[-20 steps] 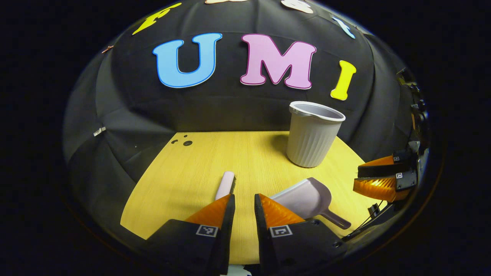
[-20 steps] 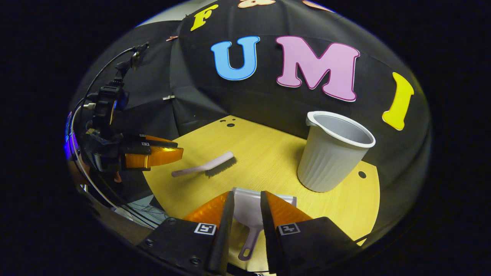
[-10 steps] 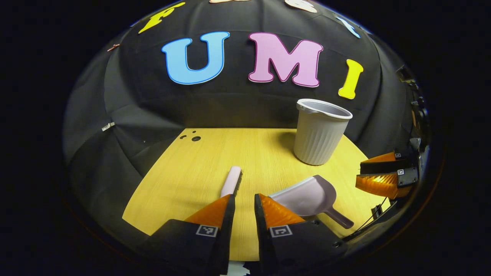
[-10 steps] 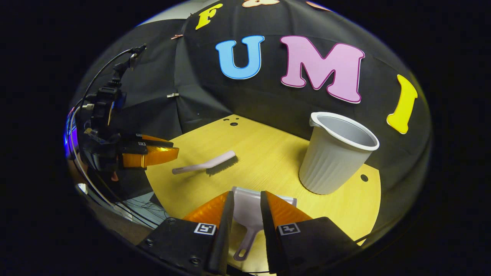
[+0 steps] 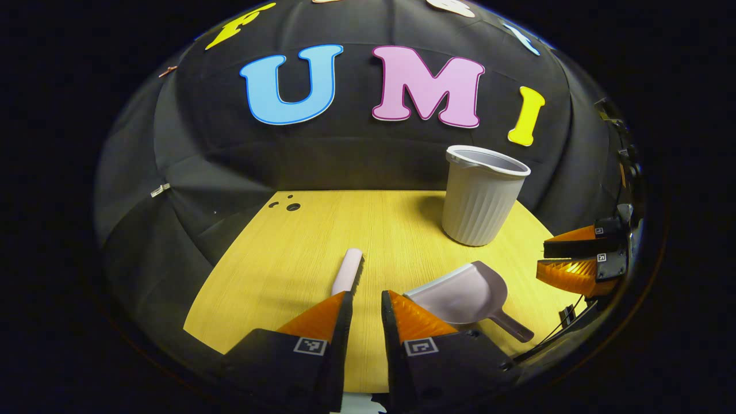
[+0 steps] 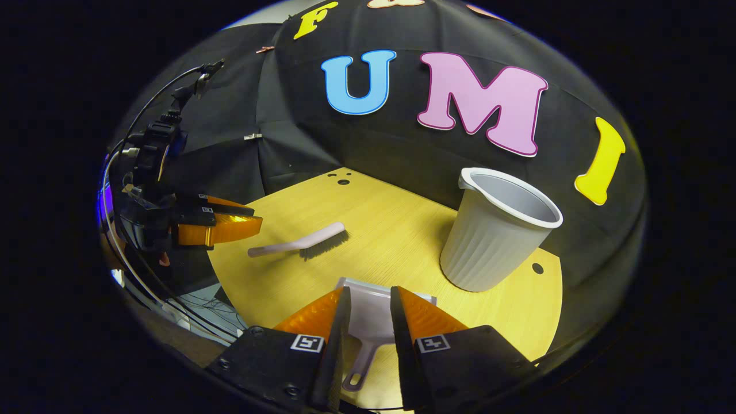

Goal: Pick up the small broom and dustpan from the desktop, sweep the trash into the dustpan with the broom, and then empty the trash into the garbage bin.

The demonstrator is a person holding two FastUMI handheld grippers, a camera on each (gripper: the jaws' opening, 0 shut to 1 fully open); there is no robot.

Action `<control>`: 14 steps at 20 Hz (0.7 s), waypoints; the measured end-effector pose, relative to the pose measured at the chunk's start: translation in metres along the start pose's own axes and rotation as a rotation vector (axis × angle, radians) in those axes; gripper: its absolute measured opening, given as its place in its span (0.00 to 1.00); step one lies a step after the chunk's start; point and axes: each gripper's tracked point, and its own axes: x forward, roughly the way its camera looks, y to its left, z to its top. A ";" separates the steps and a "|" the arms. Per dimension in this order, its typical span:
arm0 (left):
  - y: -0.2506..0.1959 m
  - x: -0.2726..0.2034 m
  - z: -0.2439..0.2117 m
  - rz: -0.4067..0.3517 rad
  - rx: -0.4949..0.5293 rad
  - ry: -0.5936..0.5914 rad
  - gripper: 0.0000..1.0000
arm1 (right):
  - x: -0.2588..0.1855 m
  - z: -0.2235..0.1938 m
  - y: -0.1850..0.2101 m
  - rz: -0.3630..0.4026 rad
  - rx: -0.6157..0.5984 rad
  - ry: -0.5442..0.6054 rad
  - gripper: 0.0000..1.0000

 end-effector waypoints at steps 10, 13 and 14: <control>0.009 0.010 0.004 -0.007 -0.003 0.001 0.38 | 0.009 -0.005 -0.006 -0.020 -0.011 0.019 0.45; 0.010 0.010 0.002 -0.002 0.003 0.002 0.34 | 0.011 -0.003 -0.008 -0.019 -0.007 0.017 0.45; 0.010 0.009 0.002 -0.002 0.002 0.002 0.38 | 0.011 -0.004 -0.010 -0.019 -0.007 0.019 0.45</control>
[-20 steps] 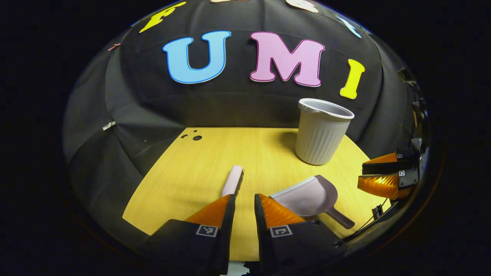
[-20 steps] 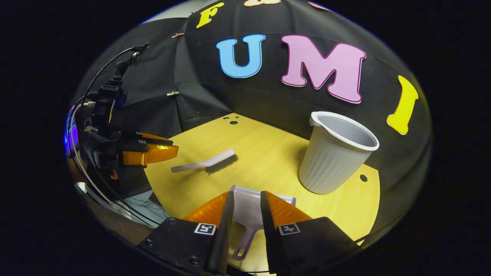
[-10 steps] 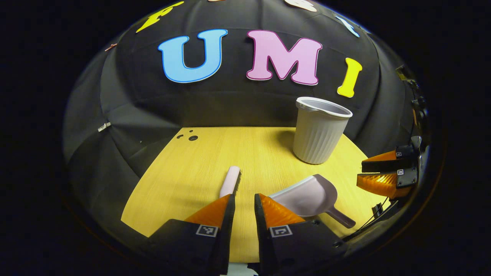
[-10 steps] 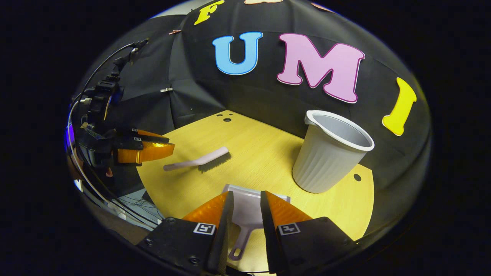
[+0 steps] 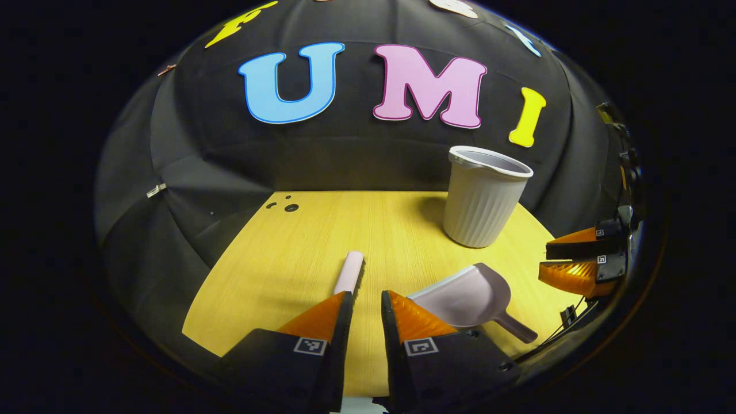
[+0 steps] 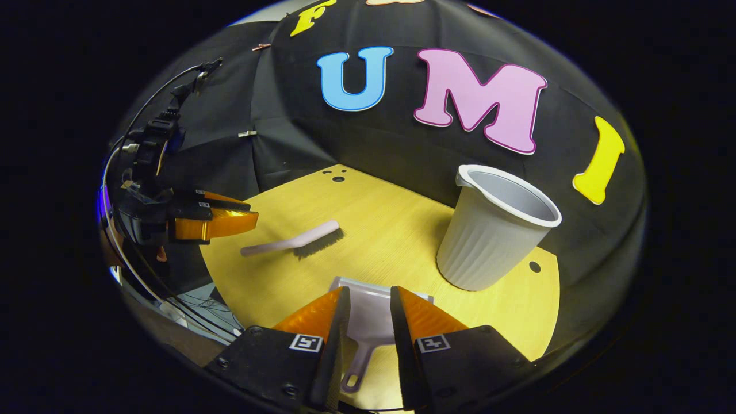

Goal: Pick up the small broom and dustpan from the desktop, sweep the trash into the dustpan with the broom, and then empty the trash into the garbage bin.

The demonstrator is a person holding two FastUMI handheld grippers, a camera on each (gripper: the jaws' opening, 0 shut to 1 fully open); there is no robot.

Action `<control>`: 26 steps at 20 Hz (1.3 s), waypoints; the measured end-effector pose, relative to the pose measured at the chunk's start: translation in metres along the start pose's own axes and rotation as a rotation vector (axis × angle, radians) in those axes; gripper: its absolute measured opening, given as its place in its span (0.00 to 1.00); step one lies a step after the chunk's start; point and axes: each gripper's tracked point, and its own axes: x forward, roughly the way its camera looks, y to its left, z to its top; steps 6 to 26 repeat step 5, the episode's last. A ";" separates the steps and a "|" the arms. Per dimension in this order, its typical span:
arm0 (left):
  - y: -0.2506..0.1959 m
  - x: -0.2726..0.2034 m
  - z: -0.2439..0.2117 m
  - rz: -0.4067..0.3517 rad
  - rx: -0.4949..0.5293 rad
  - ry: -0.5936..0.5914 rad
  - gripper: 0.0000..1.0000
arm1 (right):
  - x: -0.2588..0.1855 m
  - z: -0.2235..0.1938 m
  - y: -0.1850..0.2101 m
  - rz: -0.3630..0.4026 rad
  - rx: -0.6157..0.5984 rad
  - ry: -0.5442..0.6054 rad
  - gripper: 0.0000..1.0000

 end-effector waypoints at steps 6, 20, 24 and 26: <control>-0.001 -0.002 -0.003 0.003 -0.005 0.003 0.31 | 0.002 -0.001 -0.001 0.005 -0.007 0.008 0.44; -0.001 -0.002 -0.003 0.003 -0.005 0.003 0.31 | 0.002 -0.001 -0.001 0.005 -0.007 0.008 0.44; -0.001 -0.002 -0.003 0.003 -0.005 0.003 0.31 | 0.002 -0.001 -0.001 0.005 -0.007 0.008 0.44; -0.001 -0.002 -0.003 0.003 -0.005 0.003 0.31 | 0.002 -0.001 -0.001 0.005 -0.007 0.008 0.44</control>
